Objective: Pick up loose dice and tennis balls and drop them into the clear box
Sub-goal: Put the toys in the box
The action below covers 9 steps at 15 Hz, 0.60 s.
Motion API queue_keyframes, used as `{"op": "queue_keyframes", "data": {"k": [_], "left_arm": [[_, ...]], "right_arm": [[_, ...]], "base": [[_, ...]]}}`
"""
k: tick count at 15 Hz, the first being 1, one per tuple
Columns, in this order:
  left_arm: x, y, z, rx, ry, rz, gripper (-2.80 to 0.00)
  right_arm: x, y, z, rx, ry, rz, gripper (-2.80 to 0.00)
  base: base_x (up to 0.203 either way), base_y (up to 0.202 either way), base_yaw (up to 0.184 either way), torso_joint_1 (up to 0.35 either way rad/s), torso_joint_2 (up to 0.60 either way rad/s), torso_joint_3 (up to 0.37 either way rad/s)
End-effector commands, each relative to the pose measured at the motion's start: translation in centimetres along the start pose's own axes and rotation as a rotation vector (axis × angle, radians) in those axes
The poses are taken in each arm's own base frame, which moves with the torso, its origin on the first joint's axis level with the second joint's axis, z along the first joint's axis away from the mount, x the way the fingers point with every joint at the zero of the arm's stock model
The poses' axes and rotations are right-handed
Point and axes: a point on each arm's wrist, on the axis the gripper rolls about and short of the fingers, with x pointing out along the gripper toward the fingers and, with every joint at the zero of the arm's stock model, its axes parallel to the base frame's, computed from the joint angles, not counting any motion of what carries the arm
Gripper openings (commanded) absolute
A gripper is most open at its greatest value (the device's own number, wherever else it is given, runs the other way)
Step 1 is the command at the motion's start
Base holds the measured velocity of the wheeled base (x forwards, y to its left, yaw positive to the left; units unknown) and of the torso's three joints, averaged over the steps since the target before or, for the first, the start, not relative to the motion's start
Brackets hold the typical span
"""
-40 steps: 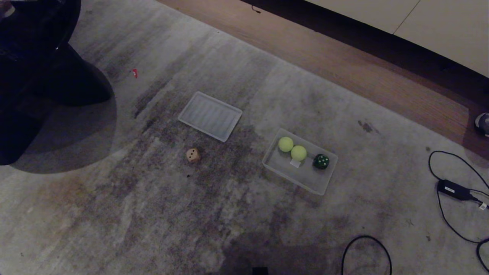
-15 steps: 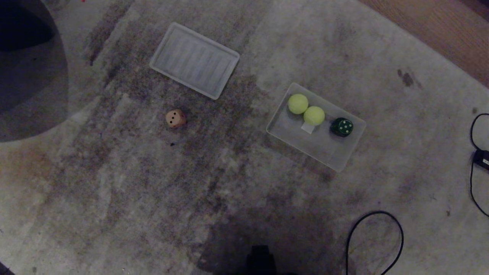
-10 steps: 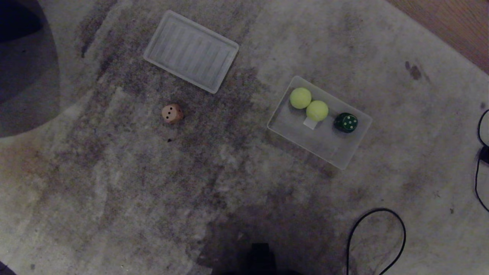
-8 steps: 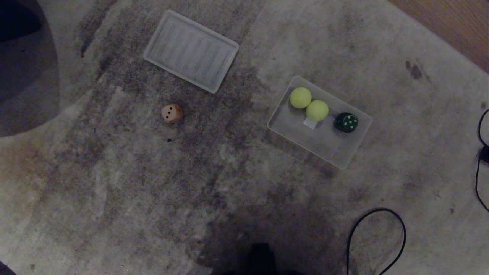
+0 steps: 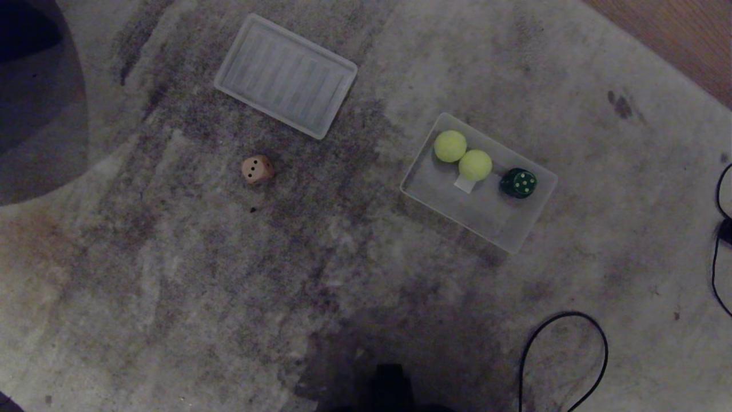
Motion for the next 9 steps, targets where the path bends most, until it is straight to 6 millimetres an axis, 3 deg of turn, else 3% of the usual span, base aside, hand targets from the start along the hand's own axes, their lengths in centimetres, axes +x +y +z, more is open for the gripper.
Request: {"op": "queue_keyframes", "data": {"k": [1, 3, 5, 7, 9], "left_arm": [[0.0, 0.0, 0.0, -0.002, 0.001, 0.001, -2.8], [0.0, 0.0, 0.0, -0.002, 0.001, 0.001, -2.8], [0.0, 0.0, 0.0, -0.002, 0.001, 0.001, -2.8], [0.0, 0.0, 0.0, -0.002, 0.001, 0.001, -2.8], [0.0, 0.0, 0.0, -0.002, 0.001, 0.001, -2.8]], "right_arm": [[-0.1, 0.0, 0.2, 0.014, -0.01, -0.003, -2.8], [-0.5, 0.1, 2.1, 0.019, -0.026, 0.001, -2.8], [0.4, 0.2, 5.0, 0.041, 0.053, -0.004, -2.8], [2.7, 0.4, 8.2, 0.081, 0.152, -0.013, -2.8], [6.5, 0.6, 10.9, 0.107, 0.235, -0.021, -2.8]], "base": [[0.0, 0.0, 0.0, 0.0, 0.0, 0.0], [0.0, 0.0, 0.0, 0.0, 0.0, 0.0], [0.0, 0.0, 0.0, 0.0, 0.0, 0.0], [0.0, 0.0, 0.0, 0.0, 0.0, 0.0], [0.0, 0.0, 0.0, 0.0, 0.0, 0.0]]}}
